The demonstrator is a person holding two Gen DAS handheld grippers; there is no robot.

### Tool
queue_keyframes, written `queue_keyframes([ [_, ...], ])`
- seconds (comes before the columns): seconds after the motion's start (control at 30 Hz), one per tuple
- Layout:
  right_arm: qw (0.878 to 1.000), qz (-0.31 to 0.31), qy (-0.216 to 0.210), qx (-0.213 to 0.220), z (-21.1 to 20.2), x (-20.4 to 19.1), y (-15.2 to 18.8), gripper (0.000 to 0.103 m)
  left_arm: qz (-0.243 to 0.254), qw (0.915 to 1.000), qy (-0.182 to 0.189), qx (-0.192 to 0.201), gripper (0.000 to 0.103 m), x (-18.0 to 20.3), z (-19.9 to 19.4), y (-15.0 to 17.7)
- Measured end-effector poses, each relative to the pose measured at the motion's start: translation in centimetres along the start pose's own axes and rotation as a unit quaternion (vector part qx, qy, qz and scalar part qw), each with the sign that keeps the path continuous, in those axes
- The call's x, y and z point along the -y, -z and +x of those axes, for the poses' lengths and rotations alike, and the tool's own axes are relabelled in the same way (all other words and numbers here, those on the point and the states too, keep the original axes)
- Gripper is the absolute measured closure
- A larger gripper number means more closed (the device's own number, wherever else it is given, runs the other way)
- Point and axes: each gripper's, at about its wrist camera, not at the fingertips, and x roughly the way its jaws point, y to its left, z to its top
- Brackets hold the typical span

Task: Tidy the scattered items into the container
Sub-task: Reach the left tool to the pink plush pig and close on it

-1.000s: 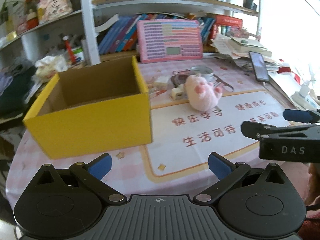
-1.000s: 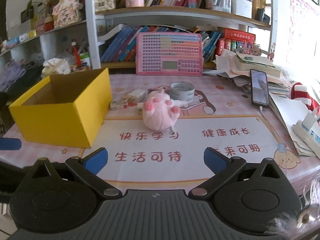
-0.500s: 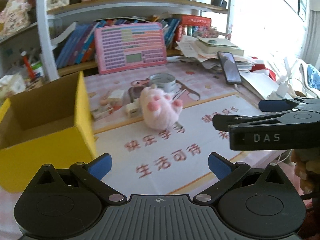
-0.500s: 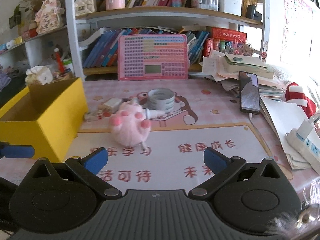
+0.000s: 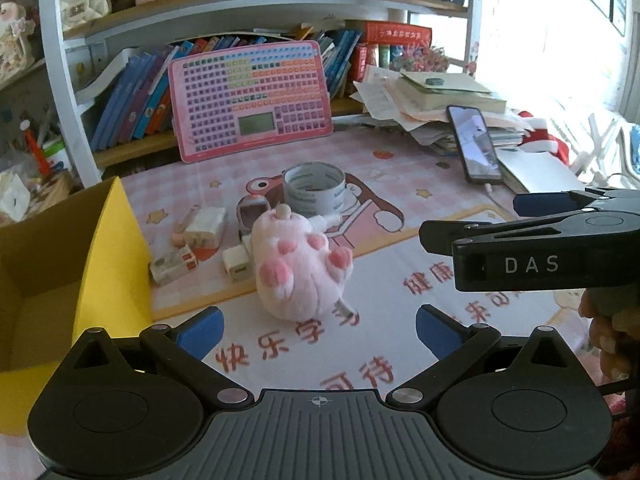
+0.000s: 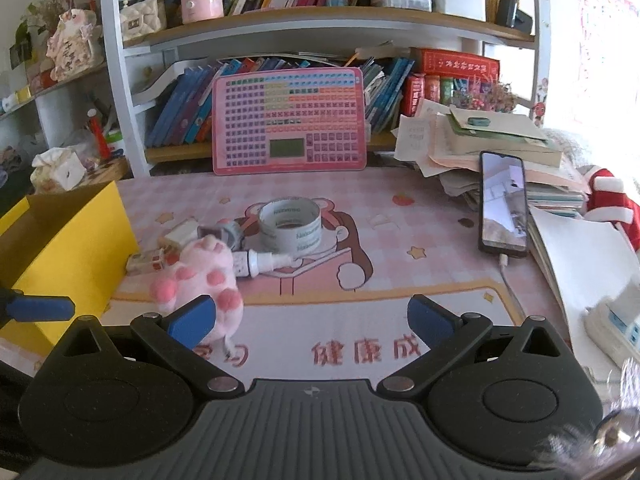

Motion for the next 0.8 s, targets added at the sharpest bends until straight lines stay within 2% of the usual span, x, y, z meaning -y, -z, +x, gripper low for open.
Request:
queue_keyframes([
  [0.17,1.0,0.013,-0.025,-0.005,2.6,1.5,-1.4,0.0,-0.012,0.9996,-0.017,-0.017,0.0,-0.1,2.7,-1.8],
  [0.43,0.996,0.055,-0.06,-0.039,6.6,3.6,-2.7,0.0,-0.069,0.9959,-0.039,-0.044,0.0,-1.6,7.6,-3.8],
  [0.63,0.995,0.056,-0.072,-0.051,8.3,4.5,-2.8,0.0,-0.081,0.9942,-0.043,-0.056,0.002,-1.4,10.2,-4.4],
  [0.8,0.993,0.061,-0.078,-0.058,10.2,5.2,-3.5,0.0,-0.092,0.9913,-0.047,-0.081,0.006,-1.4,11.9,-4.4],
])
